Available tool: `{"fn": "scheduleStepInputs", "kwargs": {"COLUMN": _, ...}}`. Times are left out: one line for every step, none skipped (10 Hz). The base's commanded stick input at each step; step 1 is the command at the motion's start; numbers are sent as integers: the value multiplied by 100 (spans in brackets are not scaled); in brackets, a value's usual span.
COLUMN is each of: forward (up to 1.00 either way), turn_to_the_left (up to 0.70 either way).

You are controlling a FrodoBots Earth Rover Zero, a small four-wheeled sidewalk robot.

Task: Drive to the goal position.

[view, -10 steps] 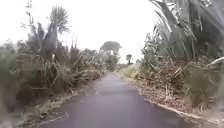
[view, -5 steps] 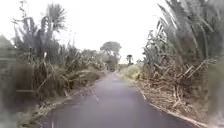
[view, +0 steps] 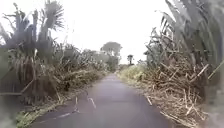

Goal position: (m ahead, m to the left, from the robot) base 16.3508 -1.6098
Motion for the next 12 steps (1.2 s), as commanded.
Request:
{"fn": "scheduleStepInputs", "kwargs": {"forward": 70, "turn_to_the_left": 0}}
{"fn": "scheduleStepInputs", "kwargs": {"forward": 70, "turn_to_the_left": 0}}
{"fn": "scheduleStepInputs", "kwargs": {"forward": 70, "turn_to_the_left": 0}}
{"fn": "scheduleStepInputs", "kwargs": {"forward": 70, "turn_to_the_left": 0}}
{"fn": "scheduleStepInputs", "kwargs": {"forward": 70, "turn_to_the_left": 0}}
{"fn": "scheduleStepInputs", "kwargs": {"forward": 70, "turn_to_the_left": 0}}
{"fn": "scheduleStepInputs", "kwargs": {"forward": 70, "turn_to_the_left": 0}}
{"fn": "scheduleStepInputs", "kwargs": {"forward": 70, "turn_to_the_left": 0}}
{"fn": "scheduleStepInputs", "kwargs": {"forward": 70, "turn_to_the_left": 0}}
{"fn": "scheduleStepInputs", "kwargs": {"forward": 70, "turn_to_the_left": 0}}
{"fn": "scheduleStepInputs", "kwargs": {"forward": 70, "turn_to_the_left": 0}}
{"fn": "scheduleStepInputs", "kwargs": {"forward": 70, "turn_to_the_left": 0}}
